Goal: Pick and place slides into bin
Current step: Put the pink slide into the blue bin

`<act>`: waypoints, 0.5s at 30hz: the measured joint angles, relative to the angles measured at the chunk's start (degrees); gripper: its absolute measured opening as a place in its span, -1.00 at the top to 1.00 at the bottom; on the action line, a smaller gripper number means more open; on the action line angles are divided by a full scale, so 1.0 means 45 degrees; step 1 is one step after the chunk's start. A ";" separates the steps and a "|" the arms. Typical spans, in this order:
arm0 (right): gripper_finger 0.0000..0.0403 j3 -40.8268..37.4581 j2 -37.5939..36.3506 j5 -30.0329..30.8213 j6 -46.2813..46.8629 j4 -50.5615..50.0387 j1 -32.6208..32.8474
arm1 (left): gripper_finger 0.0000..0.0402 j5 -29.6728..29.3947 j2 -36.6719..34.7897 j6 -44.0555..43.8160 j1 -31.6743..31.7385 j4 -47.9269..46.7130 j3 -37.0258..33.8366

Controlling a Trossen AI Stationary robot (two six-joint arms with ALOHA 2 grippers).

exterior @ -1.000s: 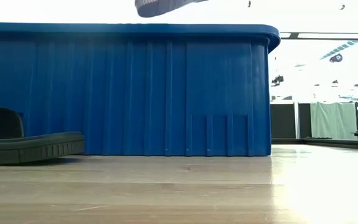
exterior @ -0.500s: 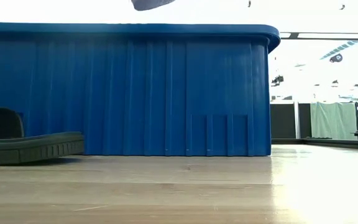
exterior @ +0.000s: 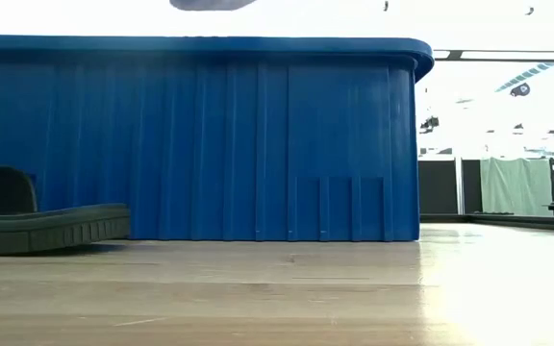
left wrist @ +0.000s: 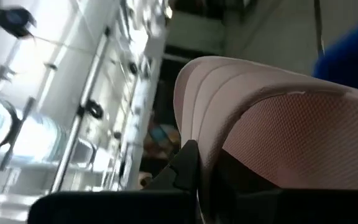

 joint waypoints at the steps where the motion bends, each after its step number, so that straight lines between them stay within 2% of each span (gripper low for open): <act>1: 0.16 0.0000 0.0008 -0.0009 -0.0114 -0.0004 -0.0042 | 1.00 -0.0299 -0.0062 -0.0292 0.0028 -0.0539 -0.0041; 11: 0.17 0.0000 0.0024 -0.0024 -0.0373 -0.0082 -0.0161 | 1.00 -0.1077 -0.1003 -0.6653 0.0477 -0.7273 -0.0206; 15: 0.18 0.0000 0.0024 -0.0029 -0.0457 -0.0103 -0.0161 | 1.00 -0.1071 -0.1285 -0.8960 0.1089 -0.9194 -0.0213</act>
